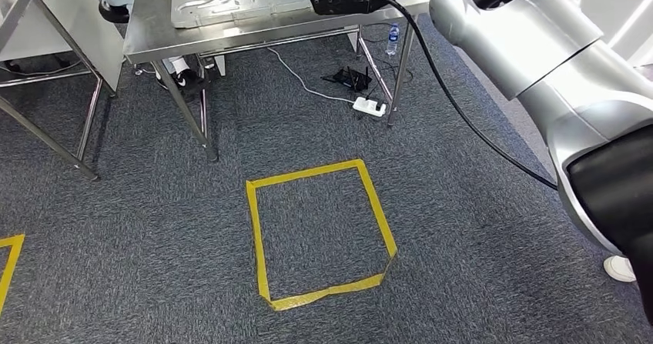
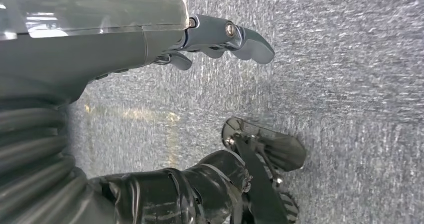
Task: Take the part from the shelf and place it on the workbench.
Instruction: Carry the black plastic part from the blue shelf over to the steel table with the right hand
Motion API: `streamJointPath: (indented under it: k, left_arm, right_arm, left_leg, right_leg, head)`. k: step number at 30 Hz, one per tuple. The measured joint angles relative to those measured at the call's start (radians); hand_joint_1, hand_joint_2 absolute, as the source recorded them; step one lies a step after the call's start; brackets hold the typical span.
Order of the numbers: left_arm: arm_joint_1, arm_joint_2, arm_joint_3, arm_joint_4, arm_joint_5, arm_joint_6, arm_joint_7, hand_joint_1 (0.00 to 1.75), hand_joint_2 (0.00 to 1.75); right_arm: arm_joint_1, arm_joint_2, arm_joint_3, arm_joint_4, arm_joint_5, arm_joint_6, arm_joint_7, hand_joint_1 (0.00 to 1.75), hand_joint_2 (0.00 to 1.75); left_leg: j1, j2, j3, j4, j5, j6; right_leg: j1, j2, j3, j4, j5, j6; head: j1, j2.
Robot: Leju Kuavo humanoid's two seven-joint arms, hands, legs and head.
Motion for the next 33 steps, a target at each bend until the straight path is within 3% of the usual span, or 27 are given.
streamJointPath:
  k: [3,5,9,13,14,15,18,20,24,26,28,29,30,31,33]
  left_arm:
    - [0.0,0.002,0.0,0.0,0.0,0.001,0.0,0.0,1.75]
    - [-0.004,0.003,0.0,0.0,0.0,0.001,0.0,0.0,1.75]
    - [-0.003,0.002,0.0,0.0,-0.003,0.0,-0.001,0.0,1.75]
    - [-0.005,0.002,0.0,0.0,-0.008,-0.002,-0.002,0.0,1.75]
    - [-0.005,0.002,0.0,0.0,-0.009,-0.002,-0.002,0.0,1.75]
    - [-0.005,0.002,0.0,0.0,-0.009,-0.003,-0.002,0.0,1.75]
    - [-0.004,0.002,0.0,0.0,-0.01,-0.003,-0.001,0.0,1.75]
    - [-0.004,0.002,0.0,0.0,-0.01,-0.001,0.0,0.0,1.75]
    - [-0.003,0.001,0.0,0.0,-0.01,0.003,0.005,0.0,1.75]
    - [-0.003,0.001,0.0,0.0,-0.01,0.006,0.007,0.0,1.75]
    - [-0.003,0.0,0.0,0.0,-0.01,0.009,0.009,0.0,1.75]
    - [-0.003,0.0,0.0,0.0,-0.01,0.01,0.009,0.0,1.75]
    - [-0.003,0.0,0.0,0.0,-0.01,0.01,0.009,0.0,1.75]
    - [-0.003,0.0,0.0,0.0,-0.01,0.011,0.009,0.0,1.75]
    - [-0.003,0.001,0.0,0.0,-0.01,0.011,0.01,0.0,1.75]
  right_arm:
    - [0.0,-0.002,-0.001,0.0,0.002,0.001,0.002,1.75,1.75]
    - [-0.002,-0.006,-0.001,0.0,0.002,0.002,0.003,1.75,1.75]
    - [-0.002,-0.011,-0.002,0.0,0.003,0.003,0.004,1.75,1.75]
    - [0.0,-0.017,-0.002,0.0,0.005,0.004,0.003,1.75,1.75]
    - [0.003,-0.018,-0.002,0.0,0.005,0.004,0.003,1.75,1.75]
    - [0.006,-0.019,-0.002,0.001,0.006,0.004,0.002,1.75,1.75]
    - [0.005,-0.023,-0.002,0.001,0.008,0.004,0.002,1.75,1.75]
    - [0.001,-0.023,-0.002,0.0,0.008,0.004,0.001,1.75,1.75]
    - [0.003,-0.022,-0.002,-0.002,0.009,0.006,0.0,1.75,1.75]
    - [0.003,-0.022,-0.002,-0.003,0.009,0.006,0.0,1.75,1.75]
    - [0.006,-0.021,-0.002,-0.003,0.01,0.006,0.0,1.75,1.75]
    - [0.008,-0.021,-0.002,-0.003,0.01,0.006,0.0,1.75,1.75]
    - [0.009,-0.02,-0.002,-0.003,0.01,0.007,-0.001,1.75,1.75]
    - [0.011,-0.02,-0.002,-0.003,0.01,0.007,-0.001,1.75,1.75]
    - [0.01,-0.02,-0.002,-0.003,0.01,0.006,-0.001,1.75,1.75]
  left_leg:
    - [-0.022,0.008,0.085,-0.181,0.089,0.038]
    - [-0.032,0.015,0.118,-0.246,0.099,0.052]
    - [-0.024,0.012,0.14,-0.282,0.108,0.053]
    - [-0.018,0.011,0.149,-0.294,0.112,0.055]
    - [-0.017,0.009,0.149,-0.292,0.11,0.054]
    - [-0.015,0.006,0.149,-0.288,0.107,0.052]
    - [-0.009,-0.001,0.142,-0.261,0.089,0.035]
    - [-0.009,-0.005,0.132,-0.246,0.081,0.023]
    - [-0.005,-0.005,0.121,-0.229,0.068,0.006]
    - [-0.003,0.0,0.085,-0.15,0.024,-0.002]
    - [-0.002,0.002,0.025,-0.026,-0.027,-0.006]
    - [-0.002,0.002,0.002,0.015,-0.034,-0.007]
    - [-0.002,0.002,-0.006,0.022,-0.024,-0.007]
    - [-0.002,0.002,0.004,-0.007,0.003,-0.004]
    - [-0.005,0.004,0.061,-0.135,0.069,0.005]
  right_leg:
    - [0.012,-0.004,0.01,-0.001,-0.005,-0.005]
    - [0.014,-0.009,0.011,-0.003,-0.007,-0.001]
    - [0.017,-0.014,0.004,0.011,-0.022,0.015]
    - [0.004,-0.012,-0.096,0.216,-0.111,0.034]
    - [-0.002,-0.012,-0.113,0.241,-0.11,0.039]
    - [-0.007,-0.012,-0.112,0.231,-0.092,0.043]
    - [-0.018,-0.009,-0.039,0.071,-0.011,0.055]
    - [-0.016,-0.004,-0.013,0.017,-0.001,0.048]
    - [-0.014,-0.006,-0.013,0.014,-0.001,0.02]
    - [-0.017,-0.008,-0.011,0.012,-0.001,0.009]
    - [-0.015,-0.008,-0.011,0.012,-0.002,0.005]
    - [-0.014,-0.008,-0.01,0.012,-0.002,0.004]
    - [-0.013,-0.008,-0.009,0.013,-0.003,0.003]
    - [-0.012,-0.007,-0.008,0.013,-0.004,0.003]
    - [-0.01,-0.008,-0.004,0.012,-0.007,0.006]
  head:
    - [0.002,0.0]
    - [0.003,0.0]
    - [0.006,0.0]
    - [0.01,0.0]
    - [0.01,0.0]
    - [0.01,0.0]
    - [0.011,0.0]
    - [0.01,0.0]
    - [0.007,0.0]
    - [0.004,0.0]
    - [0.002,0.0]
    - [0.002,0.0]
    - [0.002,0.0]
    - [0.002,0.0]
    - [0.002,0.0]
